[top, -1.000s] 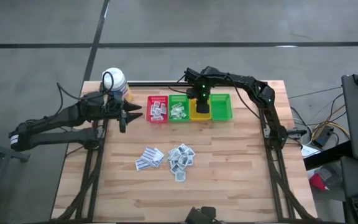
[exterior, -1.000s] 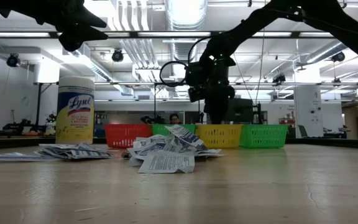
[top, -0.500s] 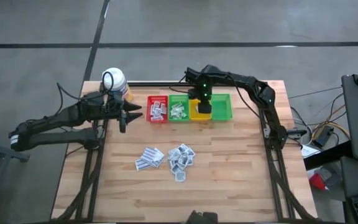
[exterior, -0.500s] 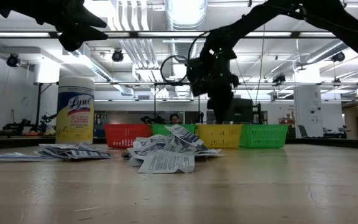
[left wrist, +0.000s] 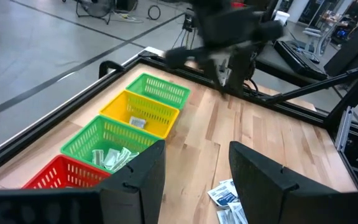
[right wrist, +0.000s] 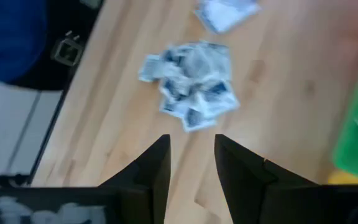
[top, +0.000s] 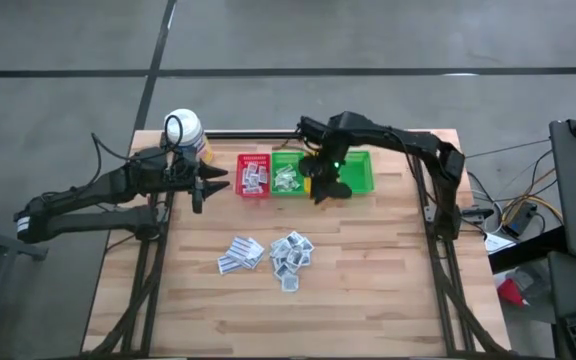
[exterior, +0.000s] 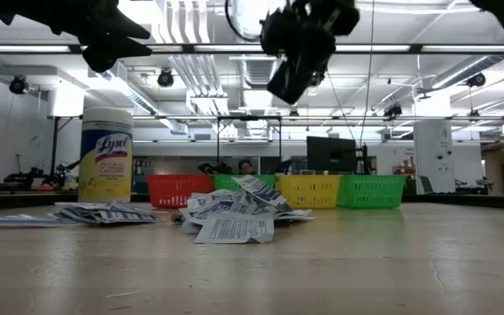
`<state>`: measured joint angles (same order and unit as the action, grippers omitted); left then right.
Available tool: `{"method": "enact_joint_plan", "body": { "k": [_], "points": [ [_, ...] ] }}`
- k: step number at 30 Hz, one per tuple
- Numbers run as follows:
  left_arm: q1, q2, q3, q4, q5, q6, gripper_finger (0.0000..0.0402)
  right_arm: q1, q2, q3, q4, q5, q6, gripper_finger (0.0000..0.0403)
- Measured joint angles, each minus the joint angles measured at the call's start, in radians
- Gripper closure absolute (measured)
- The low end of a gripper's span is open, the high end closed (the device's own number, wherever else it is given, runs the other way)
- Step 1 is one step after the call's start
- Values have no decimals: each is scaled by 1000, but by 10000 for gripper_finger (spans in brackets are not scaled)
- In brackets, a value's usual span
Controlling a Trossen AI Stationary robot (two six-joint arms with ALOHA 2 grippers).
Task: Pick & Place First Aid Supplies
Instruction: Put the alcohol pad into the yellow bin
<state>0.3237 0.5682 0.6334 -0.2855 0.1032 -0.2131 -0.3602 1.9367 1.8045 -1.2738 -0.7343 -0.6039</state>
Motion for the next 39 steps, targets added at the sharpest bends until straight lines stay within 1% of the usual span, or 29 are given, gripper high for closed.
{"method": "enact_joint_plan", "body": {
  "k": [6,12,14,16,21,24,29,34,36,39],
  "points": [
    [0,0,0,-1,7,-30,227,126,-52,-39,45,0,-18,295],
    [0,0,0,-24,11,-59,227,210,-43,-43,96,3,-19,305],
    [0,0,0,-25,12,-101,227,230,-37,-44,106,10,-19,308],
    [0,1,0,-25,12,-151,227,247,-36,-44,113,52,-18,311],
    [0,2,0,-47,22,-156,227,285,-36,-44,134,244,36,320],
    [0,2,0,-57,44,-99,227,297,-36,-44,152,280,73,325],
    [0,-1,0,-91,113,-58,227,312,-36,-44,213,292,105,330],
    [0,-17,0,-126,279,-1,227,341,-36,-44,272,298,196,329],
    [0,-31,0,-124,330,22,227,366,-36,-44,276,324,218,328],
    [0,-59,0,-137,335,45,227,412,-35,-47,276,372,237,329]
  ]
}}
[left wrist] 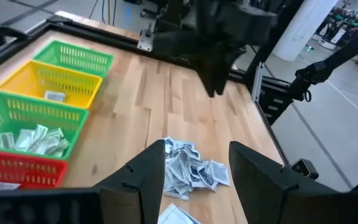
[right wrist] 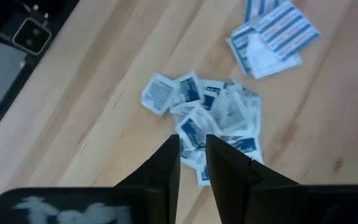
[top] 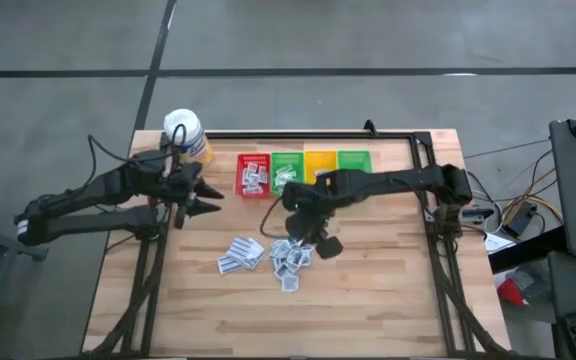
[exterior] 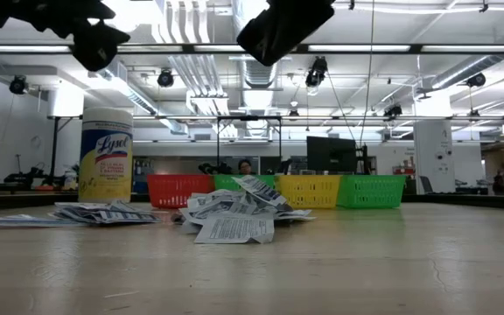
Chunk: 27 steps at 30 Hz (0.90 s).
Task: Pick & Place First Aid Supplies
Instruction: Put the alcohol pad into the yellow bin
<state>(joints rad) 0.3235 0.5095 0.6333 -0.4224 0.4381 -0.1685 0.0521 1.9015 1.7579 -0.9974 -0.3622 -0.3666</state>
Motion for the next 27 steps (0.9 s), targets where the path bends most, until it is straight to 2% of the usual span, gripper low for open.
{"method": "enact_joint_plan", "body": {
  "k": [8,13,18,23,27],
  "points": [
    [0,-68,0,-50,1,14,227,89,1,-20,46,8,9,326],
    [0,-90,0,-105,3,11,227,128,1,-58,148,32,118,327],
    [0,-103,0,-118,26,8,227,157,3,-106,178,53,228,325],
    [0,-118,0,-113,43,14,227,188,67,-118,201,52,330,323],
    [-1,-124,0,-111,63,53,227,205,147,-96,207,52,348,321]
  ]
}}
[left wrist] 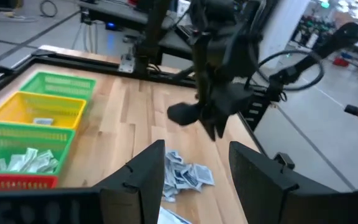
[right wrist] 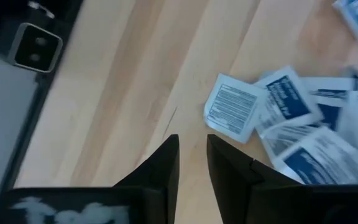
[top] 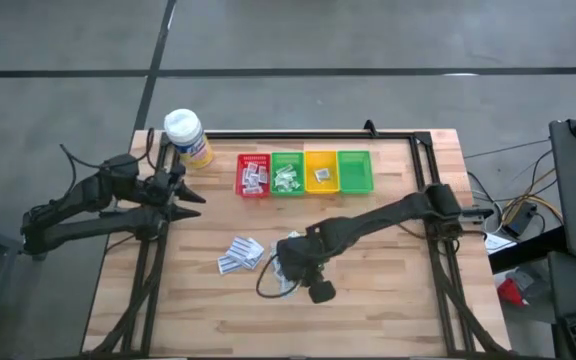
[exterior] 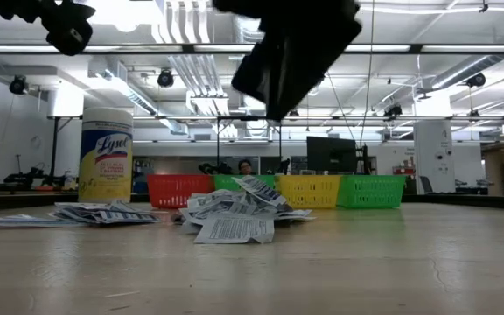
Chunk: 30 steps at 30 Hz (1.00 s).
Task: Pick & Place First Aid Supplies
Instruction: Put the alcohol pad into the yellow bin
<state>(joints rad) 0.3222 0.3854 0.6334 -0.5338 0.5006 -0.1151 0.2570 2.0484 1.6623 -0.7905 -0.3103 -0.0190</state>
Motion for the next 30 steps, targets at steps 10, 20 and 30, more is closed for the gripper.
{"method": "enact_joint_plan", "body": {
  "k": [10,20,30],
  "points": [
    [-8,-31,0,45,33,-9,227,-5,118,49,22,3,159,313],
    [-63,-34,-61,182,47,-33,227,-2,123,48,19,121,267,298],
    [-90,-78,-165,287,65,-96,227,2,126,44,17,127,342,296]
  ]
}}
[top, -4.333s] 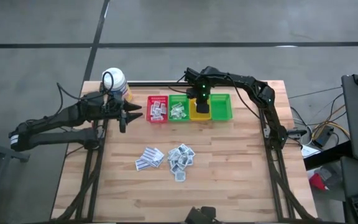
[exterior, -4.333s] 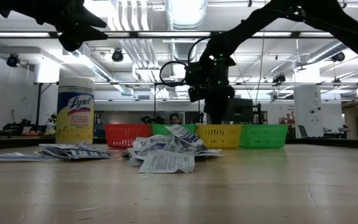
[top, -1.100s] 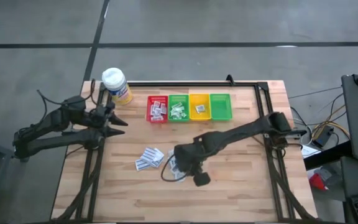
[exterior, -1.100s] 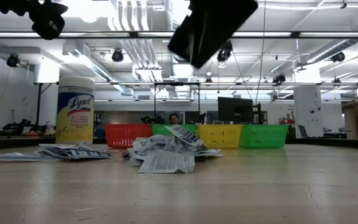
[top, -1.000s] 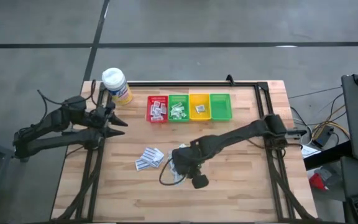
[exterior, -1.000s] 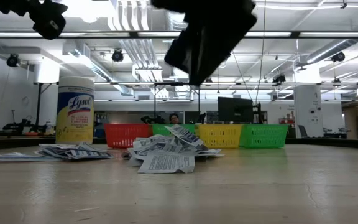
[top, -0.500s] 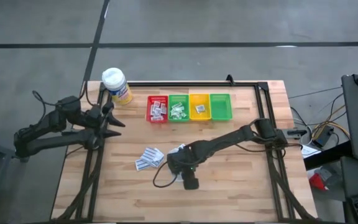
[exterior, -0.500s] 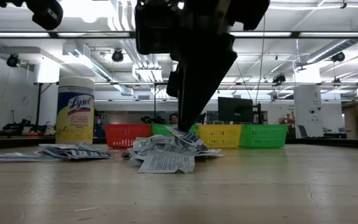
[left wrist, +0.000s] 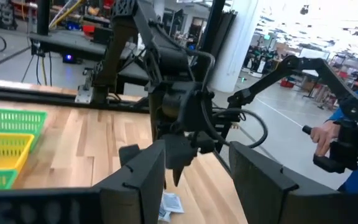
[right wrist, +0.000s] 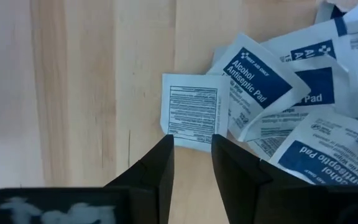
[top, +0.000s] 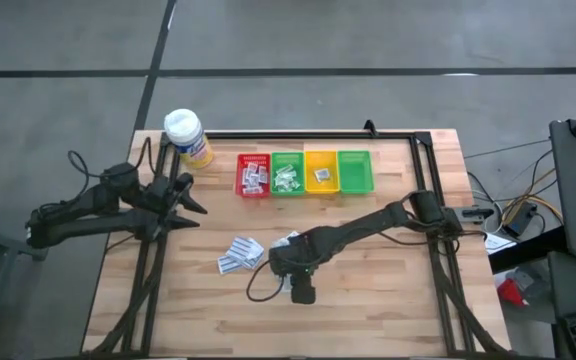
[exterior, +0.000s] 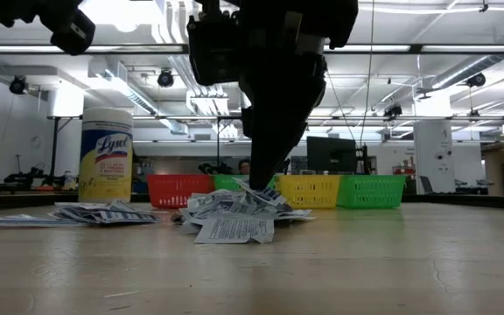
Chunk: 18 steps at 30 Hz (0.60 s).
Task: Pick & Place First Aid Supplies
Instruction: Put the alcohol pad into the yellow bin
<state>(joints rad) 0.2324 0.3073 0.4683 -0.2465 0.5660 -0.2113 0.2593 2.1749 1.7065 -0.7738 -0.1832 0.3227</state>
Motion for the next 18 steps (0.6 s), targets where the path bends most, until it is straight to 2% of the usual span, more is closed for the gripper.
{"method": "enact_joint_plan", "body": {
  "k": [18],
  "points": [
    [-3,-31,0,-31,3,4,227,7,83,9,1,4,141,310]
  ]
}}
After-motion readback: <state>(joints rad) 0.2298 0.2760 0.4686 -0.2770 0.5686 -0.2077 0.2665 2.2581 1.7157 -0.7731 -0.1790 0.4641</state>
